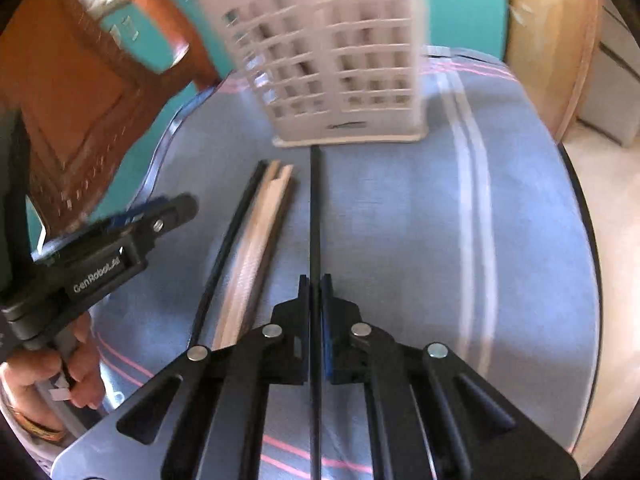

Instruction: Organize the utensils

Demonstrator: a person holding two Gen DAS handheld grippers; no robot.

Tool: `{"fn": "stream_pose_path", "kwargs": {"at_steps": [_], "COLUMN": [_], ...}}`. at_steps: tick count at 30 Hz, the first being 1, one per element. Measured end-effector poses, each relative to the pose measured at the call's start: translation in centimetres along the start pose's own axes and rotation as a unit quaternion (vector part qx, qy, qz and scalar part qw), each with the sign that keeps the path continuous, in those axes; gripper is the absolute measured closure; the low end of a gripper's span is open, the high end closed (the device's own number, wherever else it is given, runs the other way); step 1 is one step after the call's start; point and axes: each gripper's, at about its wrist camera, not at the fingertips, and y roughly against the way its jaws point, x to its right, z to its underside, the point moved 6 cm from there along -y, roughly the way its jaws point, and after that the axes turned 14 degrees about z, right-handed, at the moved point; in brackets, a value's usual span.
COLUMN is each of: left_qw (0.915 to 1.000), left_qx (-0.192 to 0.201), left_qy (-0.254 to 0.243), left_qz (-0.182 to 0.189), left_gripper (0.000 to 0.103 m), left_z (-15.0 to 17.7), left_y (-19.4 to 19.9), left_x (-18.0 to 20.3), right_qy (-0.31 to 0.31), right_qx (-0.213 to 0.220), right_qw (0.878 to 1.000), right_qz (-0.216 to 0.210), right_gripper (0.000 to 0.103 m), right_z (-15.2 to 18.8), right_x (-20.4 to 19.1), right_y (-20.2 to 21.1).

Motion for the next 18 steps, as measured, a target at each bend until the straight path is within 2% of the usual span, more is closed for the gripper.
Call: {"fn": "stream_pose_path", "kwargs": {"at_steps": [3,5,9,14,18], "left_qw": [1.0000,1.0000,0.9999,0.9998,0.9997], "left_qx": [0.000,0.000,-0.004,-0.008,-0.011], "left_qy": [-0.002,-0.004,-0.009,-0.014,-0.020], "left_qz": [0.003,0.005,0.005,0.008,0.008], "left_gripper": [0.064,0.063,0.060,0.058,0.054], "left_z": [0.1,0.2,0.3,0.4,0.5], "left_y": [0.0,0.0,-0.1,-0.4,-0.5], "left_x": [0.2,0.4,0.8,1.3,1.6], "right_qy": [-0.068,-0.089,-0.081,-0.051,-0.032], "right_qx": [0.002,-0.008,-0.032,-0.019,-0.019], "right_qw": [0.998,0.996,0.996,0.998,0.999], "right_qz": [-0.001,-0.002,-0.018,0.012,0.019], "right_gripper": [0.097,0.097,0.097,0.090,0.087], "right_z": [0.1,0.8,1.7,2.1,3.0], "right_x": [2.7,3.5,3.2,3.3,4.3], "right_y": [0.6,0.7,0.7,1.0,1.6]}}
